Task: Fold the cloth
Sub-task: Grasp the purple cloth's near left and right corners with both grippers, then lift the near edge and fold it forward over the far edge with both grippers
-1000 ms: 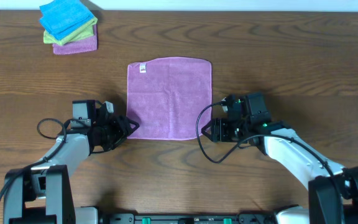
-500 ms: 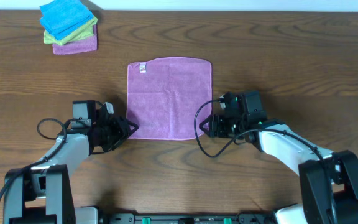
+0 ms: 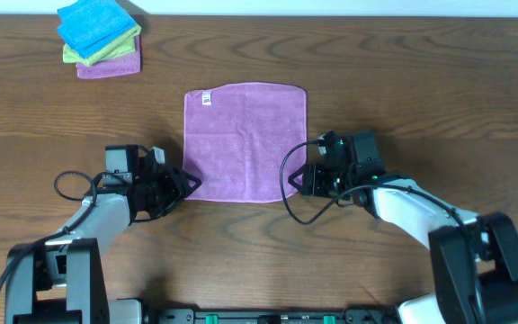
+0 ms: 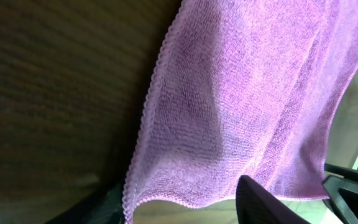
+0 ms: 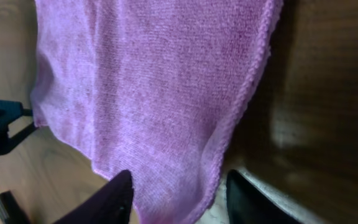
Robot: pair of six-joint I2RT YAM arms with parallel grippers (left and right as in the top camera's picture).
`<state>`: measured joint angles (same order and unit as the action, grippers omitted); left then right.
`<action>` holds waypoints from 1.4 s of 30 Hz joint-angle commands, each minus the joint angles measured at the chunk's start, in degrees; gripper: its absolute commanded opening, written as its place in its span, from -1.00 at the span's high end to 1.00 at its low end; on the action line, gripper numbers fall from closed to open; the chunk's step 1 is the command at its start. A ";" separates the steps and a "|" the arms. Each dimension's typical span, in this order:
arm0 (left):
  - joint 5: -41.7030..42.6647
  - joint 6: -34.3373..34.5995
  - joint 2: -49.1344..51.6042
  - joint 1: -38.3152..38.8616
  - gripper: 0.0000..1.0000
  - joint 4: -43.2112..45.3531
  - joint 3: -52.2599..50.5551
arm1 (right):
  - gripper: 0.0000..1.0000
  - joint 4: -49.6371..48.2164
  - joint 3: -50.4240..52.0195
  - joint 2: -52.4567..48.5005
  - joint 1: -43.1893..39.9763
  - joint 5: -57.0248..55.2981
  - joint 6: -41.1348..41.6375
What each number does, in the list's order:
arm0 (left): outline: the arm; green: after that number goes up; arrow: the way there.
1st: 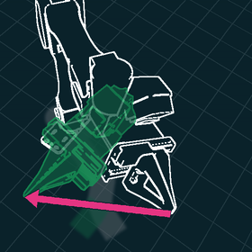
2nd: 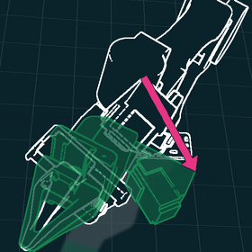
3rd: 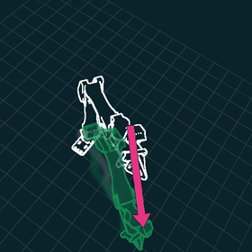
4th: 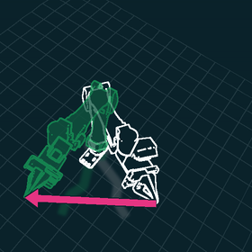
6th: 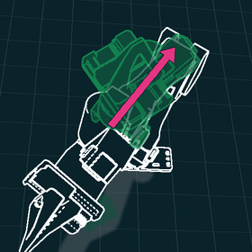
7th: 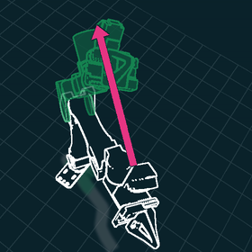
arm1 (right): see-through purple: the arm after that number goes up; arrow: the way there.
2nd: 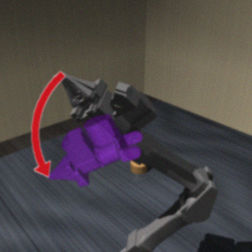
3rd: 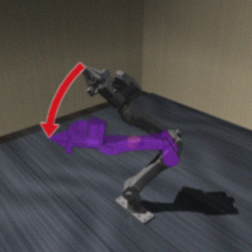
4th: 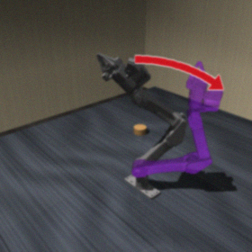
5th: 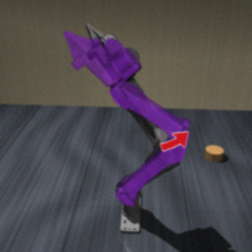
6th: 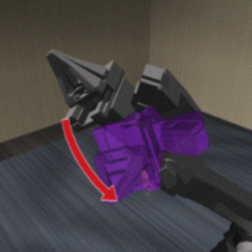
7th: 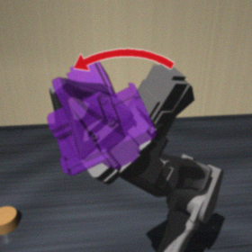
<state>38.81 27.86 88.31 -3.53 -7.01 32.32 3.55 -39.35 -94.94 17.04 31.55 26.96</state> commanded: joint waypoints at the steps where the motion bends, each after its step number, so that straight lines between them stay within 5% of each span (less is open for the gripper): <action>1: -6.05 -1.07 2.56 0.22 0.01 -0.20 -2.32 | 0.35 -1.53 0.04 -2.43 -0.46 2.54 1.77; 3: -6.47 -1.07 2.56 0.22 0.40 -0.20 -2.32 | 0.97 -2.25 0.04 -2.89 -0.46 2.99 1.81; 5: -6.62 -1.05 2.56 0.22 0.88 0.00 -2.32 | 0.97 -2.75 0.02 -2.91 -0.46 3.02 2.03; 21: 4.72 0.92 0.98 0.28 0.88 5.55 5.27 | 0.97 7.13 -7.98 3.87 -0.68 3.23 0.61; 32: -9.79 0.46 1.51 5.64 0.89 11.58 14.86 | 0.97 2.80 -9.27 5.51 -2.51 -3.13 0.44; 42: -9.53 1.01 12.11 6.34 0.89 16.85 21.35 | 0.97 3.30 -20.55 -6.40 -4.33 -5.03 -0.48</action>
<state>30.41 28.71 98.78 2.68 9.04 50.22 6.63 -57.08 -98.06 13.23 27.38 27.62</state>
